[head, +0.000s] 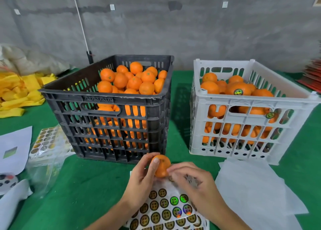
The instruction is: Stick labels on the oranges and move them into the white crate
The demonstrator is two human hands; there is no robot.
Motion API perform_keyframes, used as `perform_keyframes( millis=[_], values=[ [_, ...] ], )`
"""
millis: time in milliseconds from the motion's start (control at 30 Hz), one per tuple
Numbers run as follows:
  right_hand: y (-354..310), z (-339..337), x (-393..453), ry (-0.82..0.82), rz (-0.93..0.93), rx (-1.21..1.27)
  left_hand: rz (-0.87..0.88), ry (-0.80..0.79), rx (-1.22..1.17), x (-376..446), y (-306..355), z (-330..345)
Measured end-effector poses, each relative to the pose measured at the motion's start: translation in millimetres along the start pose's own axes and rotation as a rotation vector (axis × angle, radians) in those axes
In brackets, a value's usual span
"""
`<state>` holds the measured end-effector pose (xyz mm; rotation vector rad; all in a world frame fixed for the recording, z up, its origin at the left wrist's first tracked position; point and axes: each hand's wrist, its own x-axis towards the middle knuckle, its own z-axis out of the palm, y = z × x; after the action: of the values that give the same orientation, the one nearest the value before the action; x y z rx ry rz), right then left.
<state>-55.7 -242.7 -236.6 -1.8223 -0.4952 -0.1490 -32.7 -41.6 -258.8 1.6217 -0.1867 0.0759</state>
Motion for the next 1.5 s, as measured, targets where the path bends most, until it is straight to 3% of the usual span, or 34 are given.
perform_keyframes(
  millis=[133, 233, 500, 733, 900, 1100, 1500],
  values=[
    [-12, 7, 6, 0.08, 0.166, 0.257, -0.025, -0.041, -0.015, 0, 0, 1],
    [-13, 13, 6, 0.075, 0.205, 0.258, -0.031, -0.077, 0.003, -1, 1, 1],
    [-9, 20, 3, 0.051, 0.102, 0.008, -0.042, -0.055, 0.004, -4, 16, 2],
    [-29, 22, 7, 0.108, -0.014, -0.225, 0.051, 0.042, -0.077, 4, 60, 10],
    [-53, 8, 15, 0.249, -0.035, -0.083, 0.093, 0.028, -0.123, 16, 95, 34],
    [-78, -31, 21, 0.44, -0.229, -0.071, 0.15, 0.026, -0.177, 26, 126, 50],
    [-80, -35, 24, 0.38, -0.215, -0.206, 0.089, -0.01, -0.253, 29, 135, 63]
  ],
)
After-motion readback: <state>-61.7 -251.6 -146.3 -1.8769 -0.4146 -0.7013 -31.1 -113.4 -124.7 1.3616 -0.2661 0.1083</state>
